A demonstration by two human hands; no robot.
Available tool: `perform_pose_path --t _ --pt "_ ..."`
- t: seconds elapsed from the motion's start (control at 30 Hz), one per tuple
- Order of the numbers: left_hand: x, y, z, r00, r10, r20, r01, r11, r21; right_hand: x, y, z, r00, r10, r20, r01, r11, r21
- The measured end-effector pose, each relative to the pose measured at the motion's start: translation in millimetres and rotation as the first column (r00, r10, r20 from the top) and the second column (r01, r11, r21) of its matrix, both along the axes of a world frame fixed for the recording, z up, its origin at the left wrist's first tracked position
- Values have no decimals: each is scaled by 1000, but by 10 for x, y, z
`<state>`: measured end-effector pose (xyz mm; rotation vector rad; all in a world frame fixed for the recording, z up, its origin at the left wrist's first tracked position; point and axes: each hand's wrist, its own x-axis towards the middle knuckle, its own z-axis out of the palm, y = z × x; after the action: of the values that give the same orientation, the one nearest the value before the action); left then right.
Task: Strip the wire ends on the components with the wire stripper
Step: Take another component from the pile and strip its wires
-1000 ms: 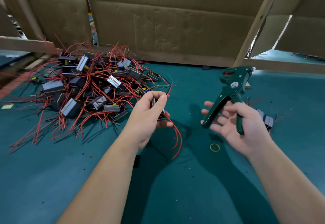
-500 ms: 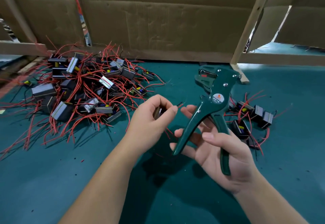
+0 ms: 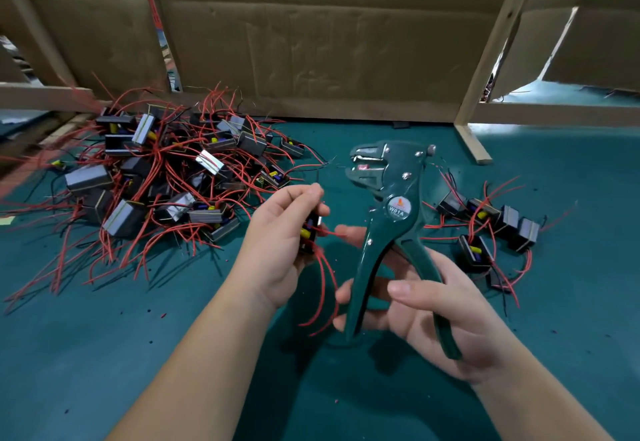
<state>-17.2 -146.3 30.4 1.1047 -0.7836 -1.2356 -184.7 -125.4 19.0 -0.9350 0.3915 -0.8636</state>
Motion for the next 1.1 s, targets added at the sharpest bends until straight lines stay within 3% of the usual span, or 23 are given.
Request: perform_pose_path --t 0.1,0.17,0.23,0.33,0.47,0.57,0.93,1.1 --pt "86 -21 18 998 49 -27 -49 999 -9 -117 -35 19 989 123 88 -125 992 28" --pt "136 -28 32 999 49 -24 -51 997 -55 -182 -82 17 991 77 112 -88 991 96" --pt "163 -27 34 1000 21 21 -19 993 -113 -217 -124 -2 999 -4 34 -1 989 149" --pt "172 -16 11 981 22 193 16 981 -191 -223 -122 -35 997 47 -58 -38 989 140" --pt "174 -22 -3 892 118 436 26 950 -311 -205 -82 -36 965 261 4 -259 958 123" --pt "189 -20 5 829 172 532 43 929 -369 -192 -87 -46 957 287 -26 -283 952 120" --pt "202 -5 -13 801 195 566 96 891 -444 -213 -76 -57 958 273 -84 -258 954 155" --pt "221 -8 -39 767 198 610 120 890 -441 -179 -54 -90 971 187 -150 -161 971 175"
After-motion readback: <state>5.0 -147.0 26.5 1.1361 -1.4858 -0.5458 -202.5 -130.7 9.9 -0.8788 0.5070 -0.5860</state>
